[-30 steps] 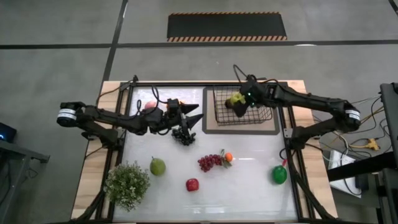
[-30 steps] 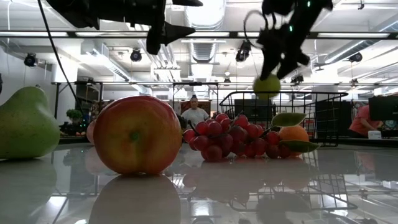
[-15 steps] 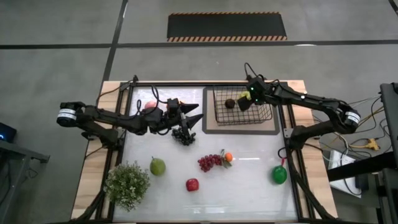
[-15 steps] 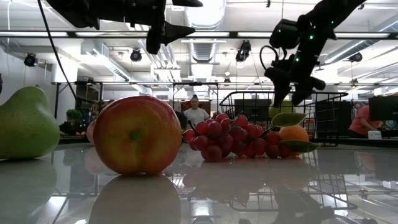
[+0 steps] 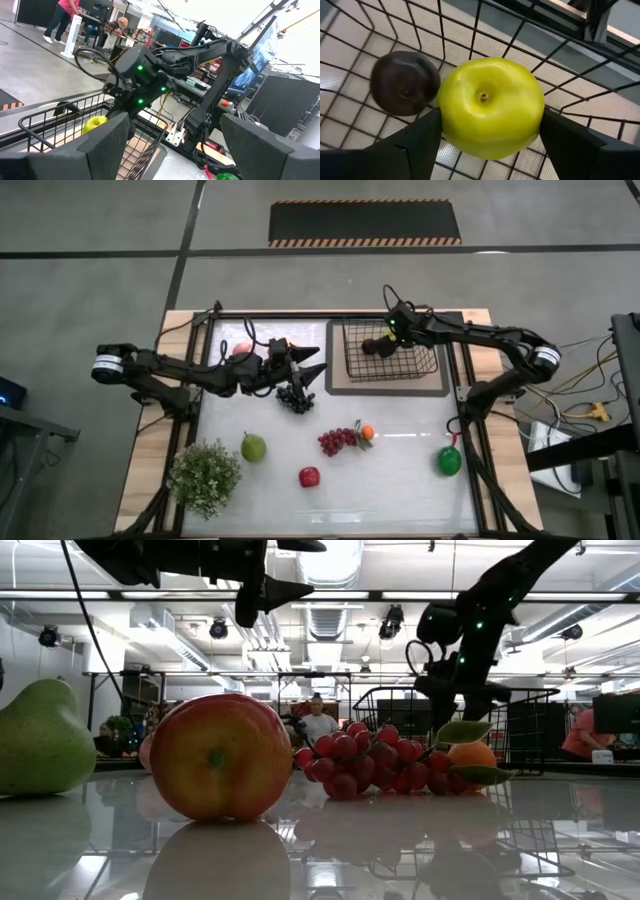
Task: Build produce basket
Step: Put the green apple into the black basket, then put the mango into the black basket
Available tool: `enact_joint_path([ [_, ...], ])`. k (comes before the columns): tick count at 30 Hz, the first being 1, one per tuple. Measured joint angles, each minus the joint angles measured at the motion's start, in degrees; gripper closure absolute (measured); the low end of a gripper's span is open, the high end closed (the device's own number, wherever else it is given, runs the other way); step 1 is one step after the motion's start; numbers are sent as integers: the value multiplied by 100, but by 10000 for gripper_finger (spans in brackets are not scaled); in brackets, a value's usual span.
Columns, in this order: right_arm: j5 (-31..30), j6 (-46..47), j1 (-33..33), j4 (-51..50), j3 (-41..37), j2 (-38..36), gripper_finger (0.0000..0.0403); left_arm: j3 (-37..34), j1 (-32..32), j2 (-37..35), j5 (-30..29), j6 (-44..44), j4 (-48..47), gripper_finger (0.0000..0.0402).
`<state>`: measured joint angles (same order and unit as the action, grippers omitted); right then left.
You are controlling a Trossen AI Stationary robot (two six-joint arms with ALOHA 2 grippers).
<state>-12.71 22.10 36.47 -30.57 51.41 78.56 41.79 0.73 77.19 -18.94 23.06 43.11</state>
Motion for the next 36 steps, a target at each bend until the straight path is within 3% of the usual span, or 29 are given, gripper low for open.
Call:
enact_joint_path([
  [7,-272,-45,-9,0,38,250,109,-55,0,2,0,16,-1,102],
  [18,-232,-6,-6,-94,75,158,62,-86,0,2,2,16,-2,102],
  [29,-232,-264,-9,-520,326,-632,76,-95,0,2,2,12,-115,102],
  [36,30,-967,-219,-558,438,-1390,76,-49,178,-38,11,-359,-563,102],
])
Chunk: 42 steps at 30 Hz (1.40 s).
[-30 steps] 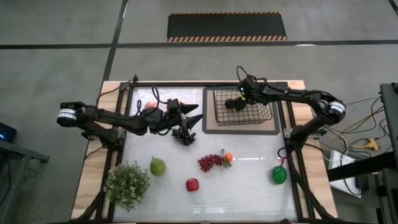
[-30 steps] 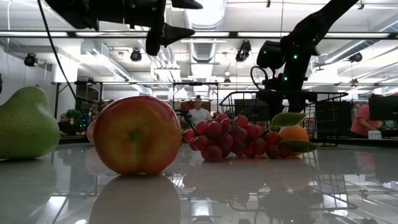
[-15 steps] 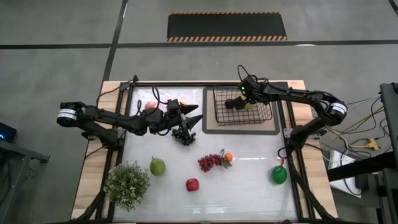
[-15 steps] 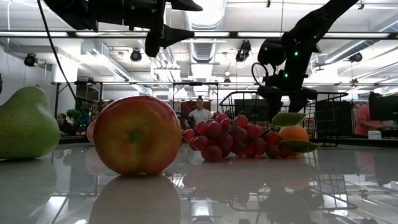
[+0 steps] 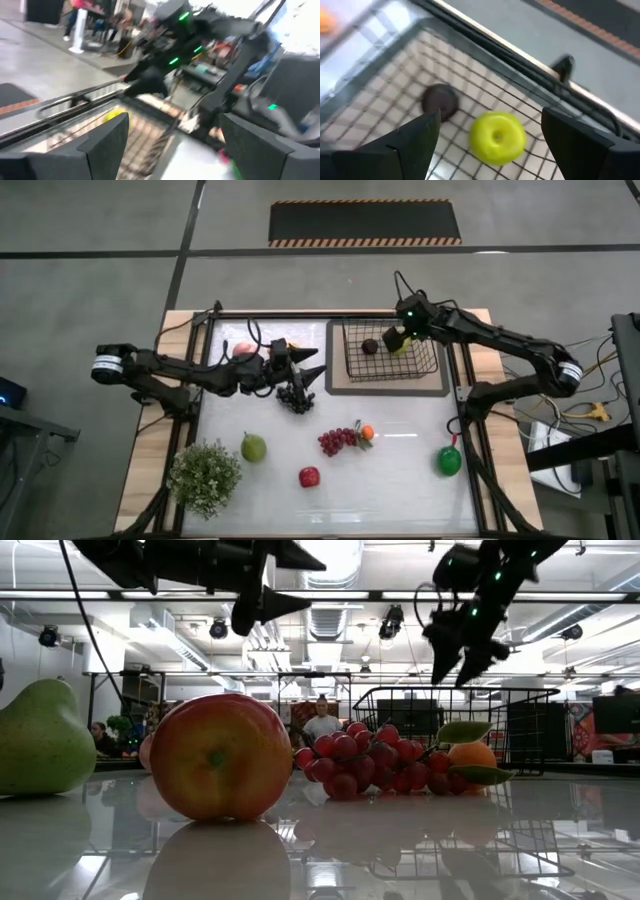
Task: Build produce basket
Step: Put the mango into the black basket
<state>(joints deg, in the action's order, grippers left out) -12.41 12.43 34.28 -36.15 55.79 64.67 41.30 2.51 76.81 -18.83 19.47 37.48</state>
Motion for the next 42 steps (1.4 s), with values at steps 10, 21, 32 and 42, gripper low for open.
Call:
enact_joint_path([
  [10,493,-996,-897,63,-28,-939,76,1076,1319,-114,709,-945,-3678,102],
  [21,494,-1062,-1814,123,-61,-1543,76,2033,2029,631,1012,-3380,-6982,102],
  [32,496,-789,-2658,84,-96,-1587,76,2340,2459,1756,983,-4237,-7402,102],
  [42,492,-752,-2941,137,-215,-1576,76,2294,2594,2034,777,-4233,-7304,102],
])
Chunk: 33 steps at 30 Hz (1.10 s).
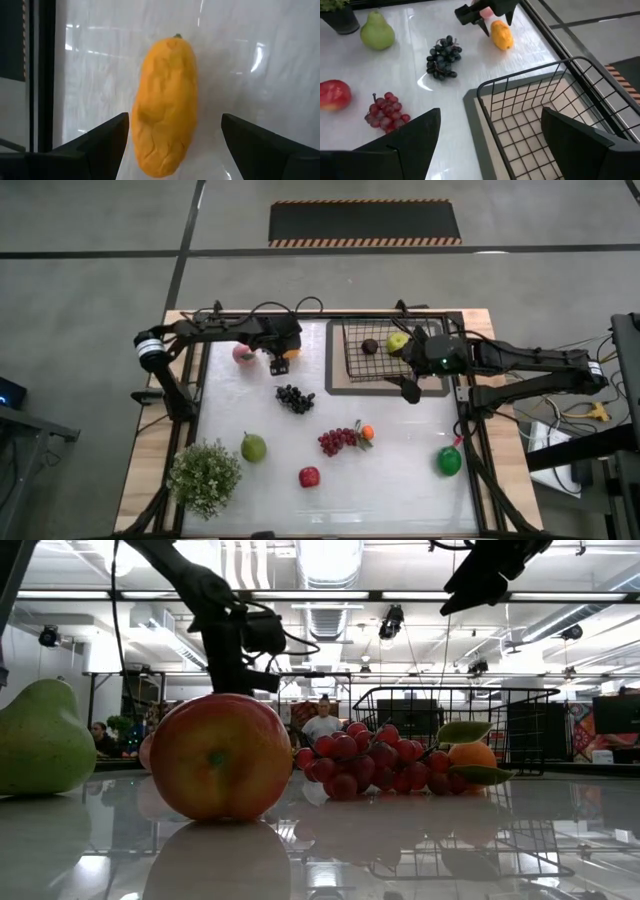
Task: Build produce basket
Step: Put the mango into the black basket
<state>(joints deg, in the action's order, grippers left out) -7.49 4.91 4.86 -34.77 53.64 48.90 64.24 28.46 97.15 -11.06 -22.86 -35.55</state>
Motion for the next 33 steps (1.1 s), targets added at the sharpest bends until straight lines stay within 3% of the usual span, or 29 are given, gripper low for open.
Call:
enact_joint_path([
  [8,0,67,0,83,-101,37,76,-183,71,13,-2,49,206,110],
  [24,0,119,0,176,-224,76,76,-215,80,17,-14,180,210,240],
  [29,0,101,0,331,-328,66,76,-225,66,-61,-15,326,207,255],
  [33,0,21,0,808,-520,68,76,-226,-87,-519,-15,497,316,257],
])
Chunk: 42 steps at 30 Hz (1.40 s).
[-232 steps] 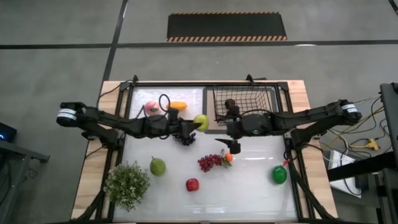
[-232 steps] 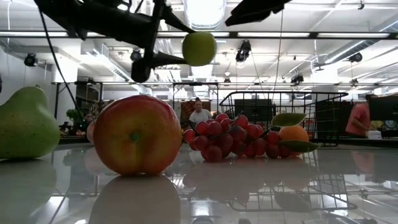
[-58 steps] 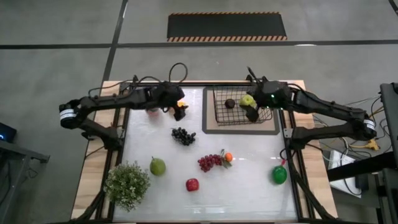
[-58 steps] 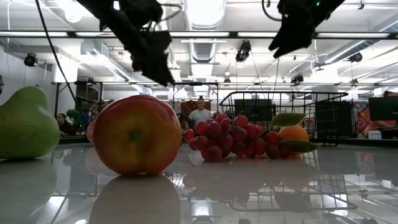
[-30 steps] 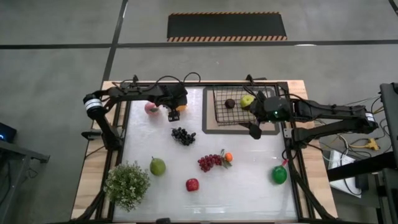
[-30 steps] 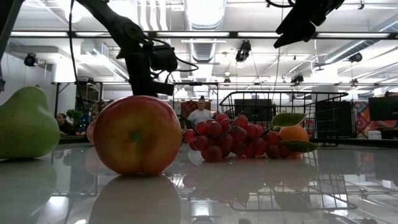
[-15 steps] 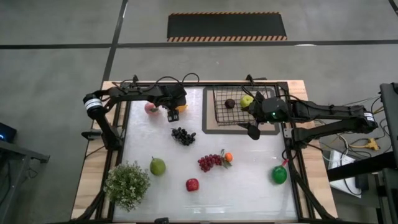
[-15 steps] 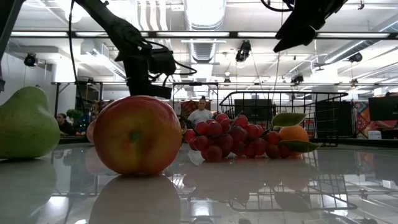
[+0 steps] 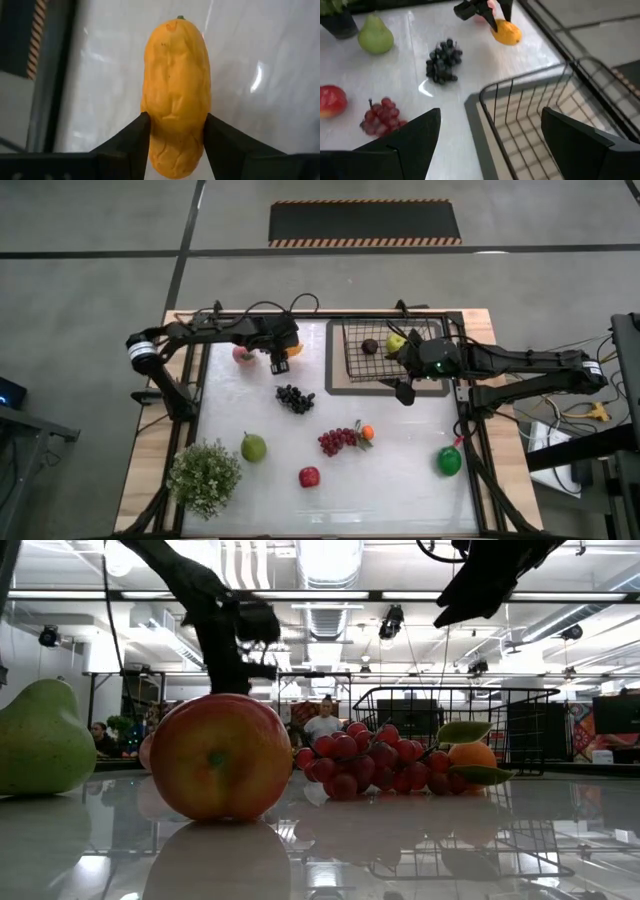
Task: Build produce basket
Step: Put the mango into the black basket
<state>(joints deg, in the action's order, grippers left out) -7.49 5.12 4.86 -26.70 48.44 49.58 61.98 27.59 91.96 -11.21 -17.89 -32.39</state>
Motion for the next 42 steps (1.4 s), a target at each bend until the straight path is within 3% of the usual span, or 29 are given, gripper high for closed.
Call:
enact_joint_path([
  [8,0,-705,0,2111,-586,79,76,-57,-818,-1347,31,266,1020,258],
  [13,9,-1148,0,3993,-1045,357,76,-397,-1458,-1927,41,262,2269,258],
  [18,38,-1276,2,5577,-1309,785,76,-915,-1944,-2131,36,271,3649,258],
  [24,201,-1271,0,6688,-1302,1355,76,-1430,-2196,-1987,7,463,5315,259],
  [36,296,-1047,-9,7205,-824,1959,76,-1693,-2252,-1108,-12,905,6995,259],
  [42,-86,-833,-9,7158,-751,1994,76,-1676,-2291,-801,-2,914,7599,259],
])
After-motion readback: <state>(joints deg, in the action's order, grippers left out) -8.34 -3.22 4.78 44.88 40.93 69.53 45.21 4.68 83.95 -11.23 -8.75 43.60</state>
